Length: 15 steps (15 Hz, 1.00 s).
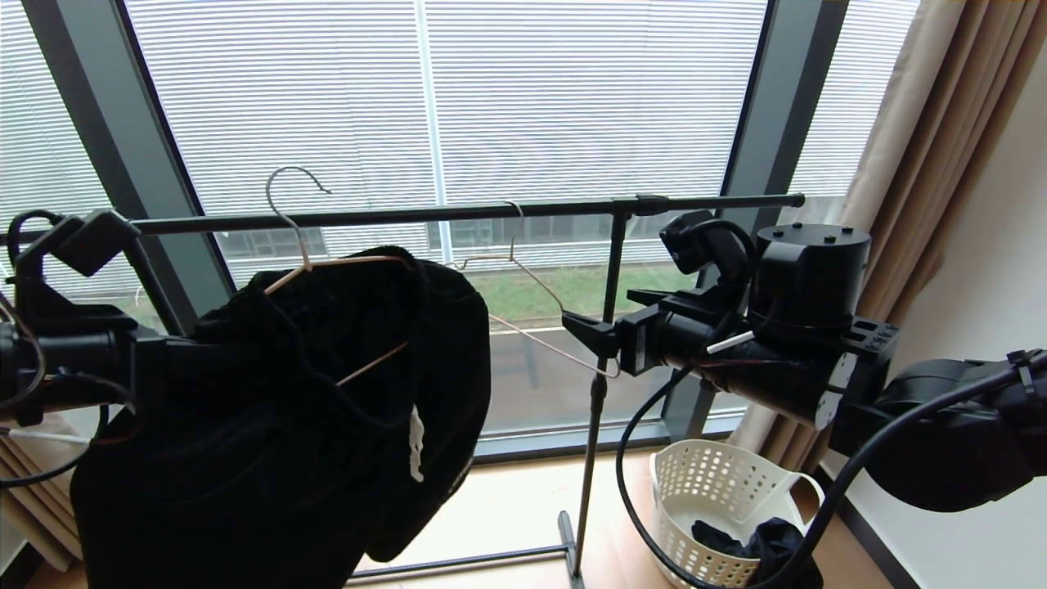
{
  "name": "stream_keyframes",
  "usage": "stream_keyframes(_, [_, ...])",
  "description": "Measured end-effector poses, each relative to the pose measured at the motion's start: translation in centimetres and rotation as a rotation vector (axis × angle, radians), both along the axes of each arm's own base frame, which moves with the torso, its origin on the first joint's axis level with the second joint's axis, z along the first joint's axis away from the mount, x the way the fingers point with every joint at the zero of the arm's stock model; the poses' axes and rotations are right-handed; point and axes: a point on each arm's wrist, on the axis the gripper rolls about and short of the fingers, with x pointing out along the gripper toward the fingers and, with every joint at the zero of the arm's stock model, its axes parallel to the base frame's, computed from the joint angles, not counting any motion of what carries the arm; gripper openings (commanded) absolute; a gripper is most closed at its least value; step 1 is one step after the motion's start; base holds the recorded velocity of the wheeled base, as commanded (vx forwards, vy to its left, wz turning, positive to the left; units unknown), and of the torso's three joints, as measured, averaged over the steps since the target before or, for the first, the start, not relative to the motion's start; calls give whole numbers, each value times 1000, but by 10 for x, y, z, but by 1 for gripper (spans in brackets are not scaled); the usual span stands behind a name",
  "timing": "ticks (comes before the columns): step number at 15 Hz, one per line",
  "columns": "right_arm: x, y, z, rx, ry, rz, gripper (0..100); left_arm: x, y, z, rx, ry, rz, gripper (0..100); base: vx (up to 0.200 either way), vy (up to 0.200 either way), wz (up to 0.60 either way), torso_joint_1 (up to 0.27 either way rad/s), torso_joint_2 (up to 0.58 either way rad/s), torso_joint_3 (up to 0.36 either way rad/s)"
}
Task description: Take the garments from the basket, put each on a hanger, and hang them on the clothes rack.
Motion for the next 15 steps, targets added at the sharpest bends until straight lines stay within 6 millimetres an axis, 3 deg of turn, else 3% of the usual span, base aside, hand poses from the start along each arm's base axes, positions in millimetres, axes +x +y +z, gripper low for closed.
stream_keyframes(5, [0,1,-1,-1,1,0,100,39,-31,13,56,-14,119,0,0,0,0,0,0,0])
stream_keyframes(10, [1,1,-4,-7,6,-1,100,71,-50,-4,101,-37,144,0,0,0,0,0,0,0])
stream_keyframes(15, [2,2,-6,-12,13,-1,100,97,-57,-16,72,8,152,0,0,0,0,0,0,0])
